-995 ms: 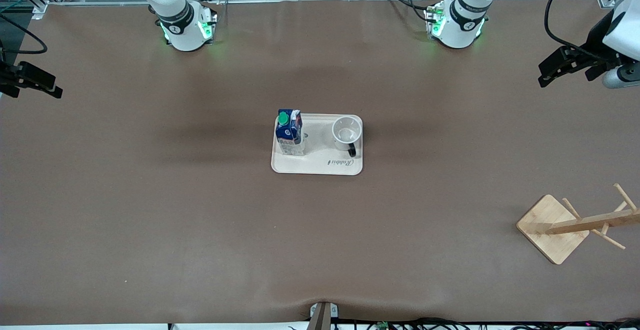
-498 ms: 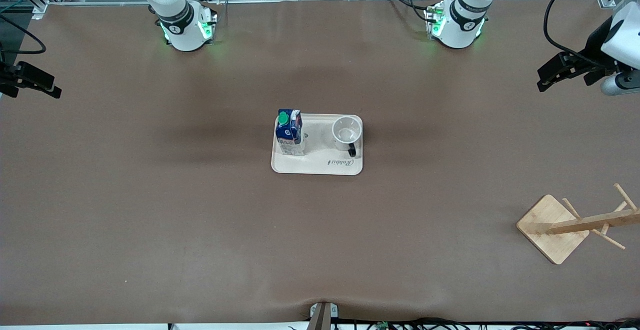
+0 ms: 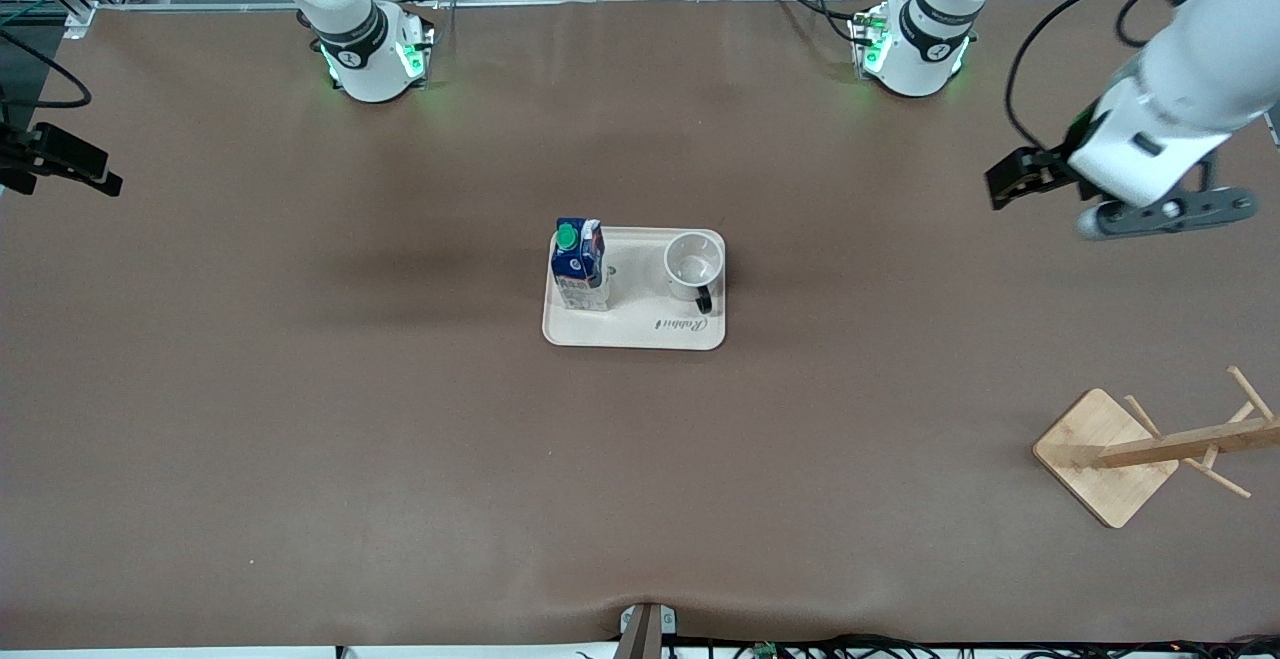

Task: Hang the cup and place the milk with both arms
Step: 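Move the left gripper over the white mug on the tray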

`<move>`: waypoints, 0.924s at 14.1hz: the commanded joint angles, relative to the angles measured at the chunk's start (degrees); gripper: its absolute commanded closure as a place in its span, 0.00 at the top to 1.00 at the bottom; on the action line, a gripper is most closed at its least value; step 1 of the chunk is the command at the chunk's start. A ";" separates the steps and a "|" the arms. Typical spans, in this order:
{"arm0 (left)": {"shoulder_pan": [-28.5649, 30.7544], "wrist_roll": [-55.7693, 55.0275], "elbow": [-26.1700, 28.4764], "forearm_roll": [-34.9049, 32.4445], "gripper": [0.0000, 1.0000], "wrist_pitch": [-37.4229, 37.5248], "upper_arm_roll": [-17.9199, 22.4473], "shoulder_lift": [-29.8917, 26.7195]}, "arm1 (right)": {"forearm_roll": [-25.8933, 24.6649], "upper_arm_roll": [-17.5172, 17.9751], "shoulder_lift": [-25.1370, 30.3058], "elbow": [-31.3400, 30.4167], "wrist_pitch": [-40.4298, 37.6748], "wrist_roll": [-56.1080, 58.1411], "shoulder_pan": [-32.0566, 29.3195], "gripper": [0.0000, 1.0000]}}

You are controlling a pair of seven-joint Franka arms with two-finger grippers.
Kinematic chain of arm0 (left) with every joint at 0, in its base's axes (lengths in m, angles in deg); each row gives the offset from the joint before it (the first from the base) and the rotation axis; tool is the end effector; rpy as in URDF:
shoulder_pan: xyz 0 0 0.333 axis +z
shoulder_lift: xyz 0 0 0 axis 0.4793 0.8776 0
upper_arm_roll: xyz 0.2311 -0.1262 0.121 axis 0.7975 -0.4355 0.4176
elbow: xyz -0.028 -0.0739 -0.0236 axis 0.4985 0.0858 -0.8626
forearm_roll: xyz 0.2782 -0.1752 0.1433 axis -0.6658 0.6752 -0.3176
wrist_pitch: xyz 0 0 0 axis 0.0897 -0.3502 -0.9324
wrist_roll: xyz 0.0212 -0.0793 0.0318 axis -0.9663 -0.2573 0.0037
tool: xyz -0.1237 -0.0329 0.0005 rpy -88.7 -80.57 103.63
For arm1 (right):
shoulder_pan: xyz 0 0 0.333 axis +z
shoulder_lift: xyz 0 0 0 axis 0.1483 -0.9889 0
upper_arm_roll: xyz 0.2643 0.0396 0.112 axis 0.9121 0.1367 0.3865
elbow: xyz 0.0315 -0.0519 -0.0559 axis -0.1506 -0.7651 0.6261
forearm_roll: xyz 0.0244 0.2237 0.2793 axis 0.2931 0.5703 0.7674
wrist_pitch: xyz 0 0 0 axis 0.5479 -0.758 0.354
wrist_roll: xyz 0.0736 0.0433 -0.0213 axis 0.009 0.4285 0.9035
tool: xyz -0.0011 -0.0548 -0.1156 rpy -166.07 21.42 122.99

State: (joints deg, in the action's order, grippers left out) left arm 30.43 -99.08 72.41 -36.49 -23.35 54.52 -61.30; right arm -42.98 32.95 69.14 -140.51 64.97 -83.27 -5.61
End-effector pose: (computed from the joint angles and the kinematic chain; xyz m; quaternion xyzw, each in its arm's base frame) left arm 0.5084 -0.1312 0.5422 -0.9967 -0.0474 0.0620 0.0229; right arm 0.4961 -0.0588 0.5830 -0.9991 0.0248 0.0312 0.0149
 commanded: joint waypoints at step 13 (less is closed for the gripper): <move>-13.02 -23.61 17.90 -1.09 1.00 -27.69 -9.12 10.82 | 0.89 0.40 0.14 0.61 -0.32 -0.36 -1.16 1.00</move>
State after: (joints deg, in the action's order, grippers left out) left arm 19.71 -119.01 88.46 -36.51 -47.46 45.33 -51.82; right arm -42.98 32.86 69.14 -140.49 65.00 -83.27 -5.80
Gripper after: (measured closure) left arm 0.000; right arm 0.000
